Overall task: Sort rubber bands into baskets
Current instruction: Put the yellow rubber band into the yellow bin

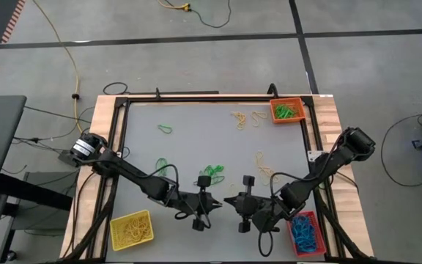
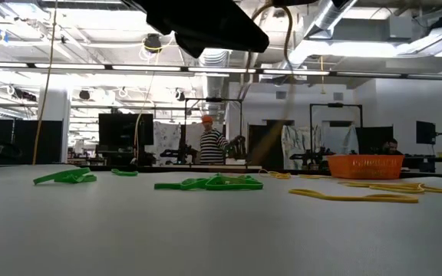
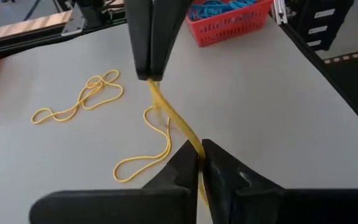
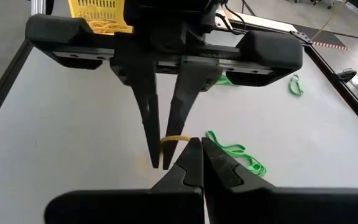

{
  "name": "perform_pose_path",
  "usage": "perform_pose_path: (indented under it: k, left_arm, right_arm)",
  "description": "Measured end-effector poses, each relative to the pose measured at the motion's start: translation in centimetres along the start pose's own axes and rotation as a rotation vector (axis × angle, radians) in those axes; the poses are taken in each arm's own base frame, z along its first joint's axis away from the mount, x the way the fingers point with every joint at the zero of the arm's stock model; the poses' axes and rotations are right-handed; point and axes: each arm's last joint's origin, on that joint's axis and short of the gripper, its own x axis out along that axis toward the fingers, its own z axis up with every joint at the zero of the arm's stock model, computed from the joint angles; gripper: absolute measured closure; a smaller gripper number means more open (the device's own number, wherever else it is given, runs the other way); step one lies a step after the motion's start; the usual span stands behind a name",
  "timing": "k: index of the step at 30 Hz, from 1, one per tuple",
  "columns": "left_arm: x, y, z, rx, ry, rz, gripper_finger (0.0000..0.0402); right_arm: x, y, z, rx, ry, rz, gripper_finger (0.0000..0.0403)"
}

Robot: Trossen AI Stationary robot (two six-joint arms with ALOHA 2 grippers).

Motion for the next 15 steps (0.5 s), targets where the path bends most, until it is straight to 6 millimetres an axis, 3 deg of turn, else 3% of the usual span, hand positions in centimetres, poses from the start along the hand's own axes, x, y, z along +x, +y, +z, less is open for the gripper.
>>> perform_pose_path:
  k: [9, 15]
  left_arm:
    - [-0.5, 0.1, -0.5, 0.034, 0.080, 0.028, 0.0401]
    - [-3.2, 0.3, 0.6, 0.055, 0.088, 0.067, 0.0401]
  right_arm:
    - [-0.3, 0.3, -0.3, 0.008, 0.018, 0.013, 0.0376]
    - [-0.3, 0.1, -1.2, 0.056, 0.094, 0.012, 0.0320]
